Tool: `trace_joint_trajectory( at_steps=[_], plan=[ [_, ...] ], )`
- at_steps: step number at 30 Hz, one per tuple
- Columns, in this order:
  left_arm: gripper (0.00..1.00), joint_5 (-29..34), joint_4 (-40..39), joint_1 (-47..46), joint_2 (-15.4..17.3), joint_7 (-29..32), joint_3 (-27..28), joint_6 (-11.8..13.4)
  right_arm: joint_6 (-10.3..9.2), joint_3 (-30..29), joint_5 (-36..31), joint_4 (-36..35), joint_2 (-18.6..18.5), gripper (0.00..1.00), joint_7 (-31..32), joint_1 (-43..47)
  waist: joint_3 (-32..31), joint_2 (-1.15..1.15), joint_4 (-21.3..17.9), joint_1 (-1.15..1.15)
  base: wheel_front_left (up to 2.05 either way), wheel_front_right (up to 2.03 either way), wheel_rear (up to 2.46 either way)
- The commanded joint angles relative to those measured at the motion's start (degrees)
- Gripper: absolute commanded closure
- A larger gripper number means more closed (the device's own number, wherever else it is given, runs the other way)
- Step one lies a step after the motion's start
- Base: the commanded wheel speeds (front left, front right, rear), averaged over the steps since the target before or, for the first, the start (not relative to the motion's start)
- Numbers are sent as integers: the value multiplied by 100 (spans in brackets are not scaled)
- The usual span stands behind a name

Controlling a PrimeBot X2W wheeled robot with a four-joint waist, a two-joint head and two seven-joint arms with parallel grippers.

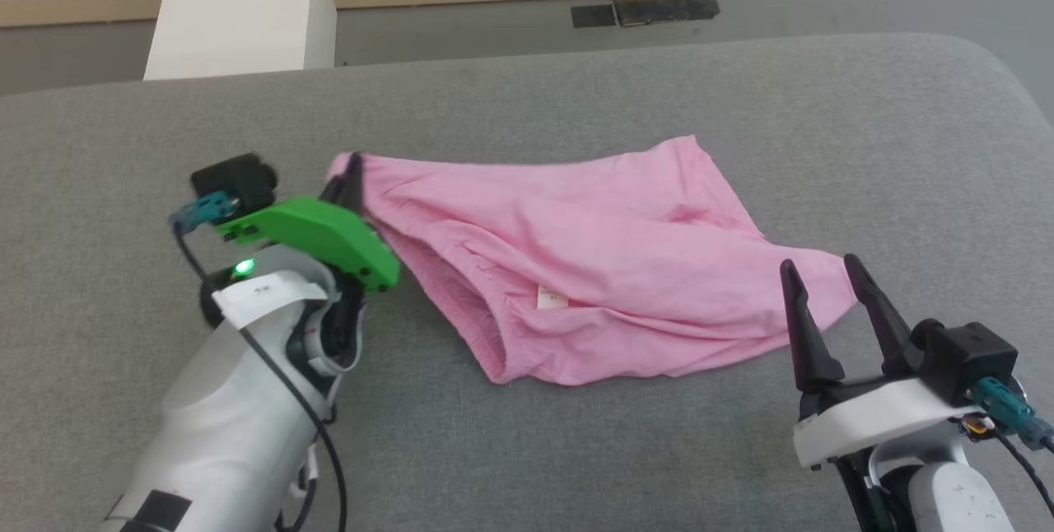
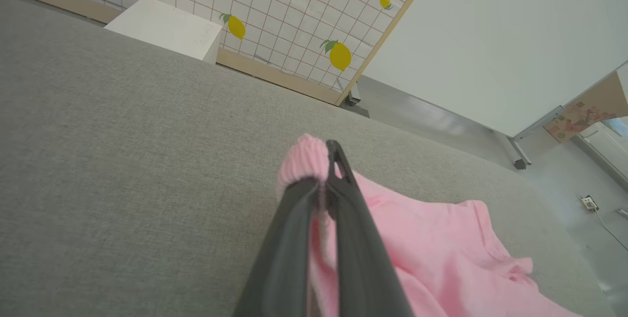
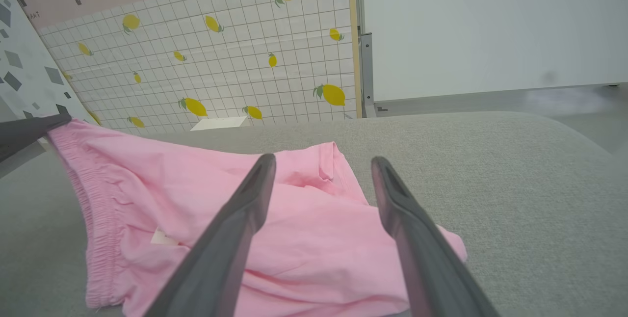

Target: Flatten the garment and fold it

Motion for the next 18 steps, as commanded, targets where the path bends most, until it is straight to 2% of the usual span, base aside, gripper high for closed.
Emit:
trace_joint_trajectory(
  at_steps=[1, 3, 4, 5, 6, 11, 14, 18],
  plan=[
    [100, 27, 108, 64, 66, -78, 61, 57, -9, 11, 18, -17, -6, 0, -21, -110, 81, 0, 68, 0, 0, 0, 0],
    [100, 0, 320, 147, 121, -125, 135, 109, -9, 28, 17, -7, -6, 0, -20, -128, 101, 0, 79, 0, 0, 0, 0],
    [85, -21, 429, 186, 141, -147, 180, 146, -9, 36, 15, -1, -6, 0, -18, -134, 106, 0, 82, 0, 0, 0, 0],
    [3, -78, 490, 224, 130, -143, 217, 127, -9, 40, 13, 3, -6, 0, -17, -136, 108, 0, 84, 0, 0, 0, 0],
    [0, -178, 532, 270, 97, -119, 266, 50, -9, 38, 10, 6, -6, 0, -17, -135, 106, 0, 89, 0, 0, 0, 0],
    [0, -362, 540, 526, -9, -64, 259, -255, -9, -7, -20, 31, -6, 0, 13, -99, -3, 0, 122, 0, 0, 0, 0],
    [0, -347, 289, 801, -69, -189, 235, -411, -9, -36, -27, 39, -6, 0, 25, -73, -107, 0, 142, 0, 0, 0, 0],
    [0, -32, -499, 1389, -145, -339, 66, -386, -9, -95, -26, 2, -6, 0, 54, 14, -227, 0, 202, 0, 0, 0, 0]
  ],
)
